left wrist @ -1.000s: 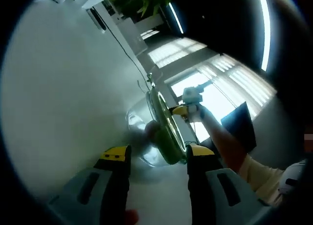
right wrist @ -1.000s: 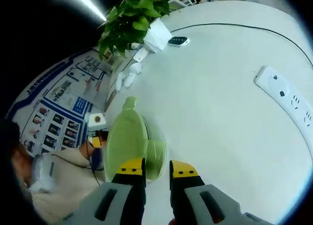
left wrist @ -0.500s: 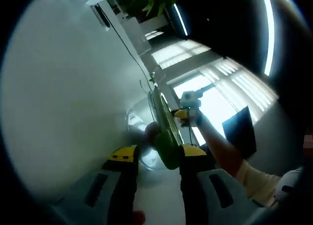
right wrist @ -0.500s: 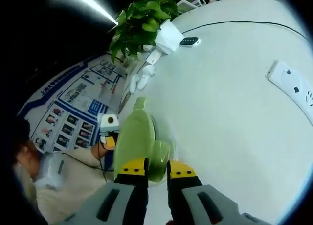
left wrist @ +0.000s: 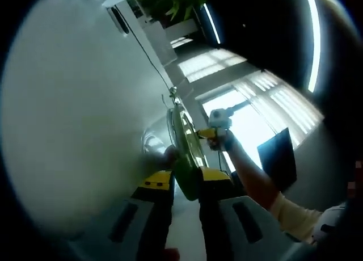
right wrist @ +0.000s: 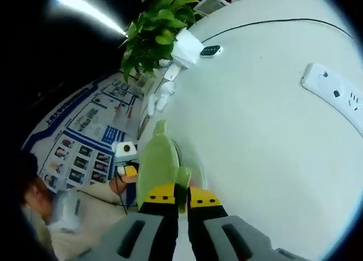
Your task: Pick up the tomato from the tabletop place it into the food storage container close the lid and lock the latches
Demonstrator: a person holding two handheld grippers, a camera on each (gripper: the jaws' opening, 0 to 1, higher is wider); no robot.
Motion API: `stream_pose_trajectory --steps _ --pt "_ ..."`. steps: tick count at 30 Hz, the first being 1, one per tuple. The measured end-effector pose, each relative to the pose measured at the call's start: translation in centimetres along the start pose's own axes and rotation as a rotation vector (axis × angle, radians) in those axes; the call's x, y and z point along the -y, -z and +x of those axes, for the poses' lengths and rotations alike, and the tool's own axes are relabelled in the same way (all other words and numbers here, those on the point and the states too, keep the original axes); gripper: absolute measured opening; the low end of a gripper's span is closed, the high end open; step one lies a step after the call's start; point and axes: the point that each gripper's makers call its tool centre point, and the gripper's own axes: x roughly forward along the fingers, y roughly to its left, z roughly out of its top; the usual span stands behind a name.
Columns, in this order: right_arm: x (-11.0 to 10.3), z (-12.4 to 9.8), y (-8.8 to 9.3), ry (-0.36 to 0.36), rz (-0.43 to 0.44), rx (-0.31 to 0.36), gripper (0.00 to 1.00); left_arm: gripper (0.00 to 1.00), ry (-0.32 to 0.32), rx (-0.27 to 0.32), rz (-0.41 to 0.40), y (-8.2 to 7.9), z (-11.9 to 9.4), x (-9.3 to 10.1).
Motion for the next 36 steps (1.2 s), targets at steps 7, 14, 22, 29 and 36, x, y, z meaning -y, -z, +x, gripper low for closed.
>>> stream_pose_trajectory --steps 7,14,22,29,36 --pt "-0.4 -0.2 0.0 0.009 0.112 -0.024 0.0 0.01 -0.031 -0.005 -0.063 -0.3 -0.3 0.1" --pt "-0.7 -0.2 0.0 0.006 0.127 -0.018 0.0 0.0 -0.05 -0.004 -0.075 0.1 -0.3 0.3" --pt "-1.0 -0.6 0.0 0.016 0.159 -0.022 0.0 0.0 -0.049 -0.005 -0.081 -0.5 -0.4 0.4" --pt "-0.7 -1.4 -0.4 0.05 0.19 -0.042 0.0 0.0 -0.047 -0.013 -0.096 -0.5 -0.1 0.7" --pt "0.5 -1.6 -1.1 0.059 0.194 -0.063 0.0 0.0 -0.059 -0.022 -0.109 -0.3 -0.4 0.3"
